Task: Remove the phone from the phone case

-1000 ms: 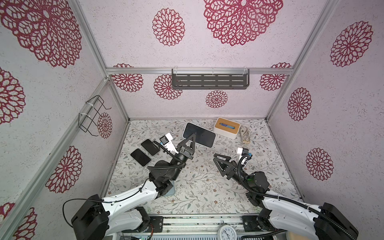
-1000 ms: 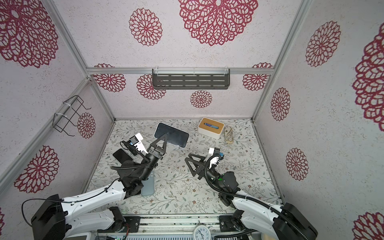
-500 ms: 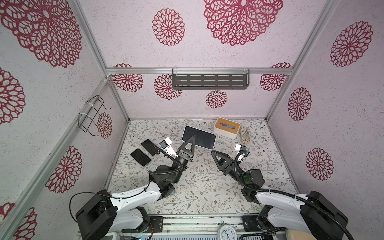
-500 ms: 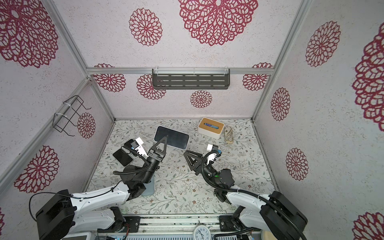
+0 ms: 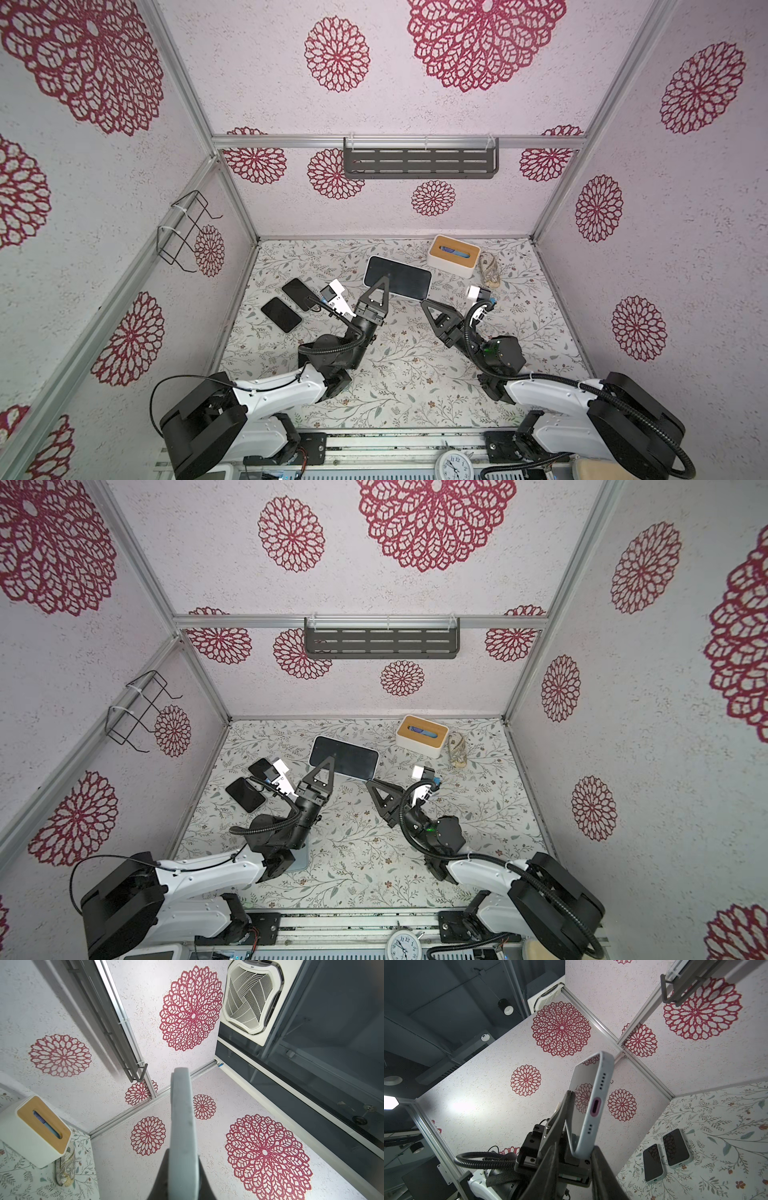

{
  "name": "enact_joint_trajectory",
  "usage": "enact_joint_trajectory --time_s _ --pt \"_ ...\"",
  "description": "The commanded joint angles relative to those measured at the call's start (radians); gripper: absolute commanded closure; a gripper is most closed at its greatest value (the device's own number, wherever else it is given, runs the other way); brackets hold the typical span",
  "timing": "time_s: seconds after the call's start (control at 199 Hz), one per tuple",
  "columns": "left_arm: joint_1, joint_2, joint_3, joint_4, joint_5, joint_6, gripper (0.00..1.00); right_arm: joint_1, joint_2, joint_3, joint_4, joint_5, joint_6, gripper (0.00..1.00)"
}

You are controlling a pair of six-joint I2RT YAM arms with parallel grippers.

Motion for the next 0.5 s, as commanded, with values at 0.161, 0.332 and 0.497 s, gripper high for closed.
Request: enact_joint_trajectory --time_s 0.161,0.332,0.497 --pt "-0.008 0.019 -0.002 0.112 0.005 -0.027 1.00 -0.008 -0.002 0.035 0.113 -0.007 0.021 0.76" --pt "-0.011 0.030 0.002 0.120 0.015 -0.034 1.00 -0.017 0.000 0.030 0.122 -0.010 0.022 0.84" --pt "-0.013 0.038 0.006 0.121 0.023 -0.035 1.00 -0.026 0.006 0.033 0.137 -0.020 0.030 0.90"
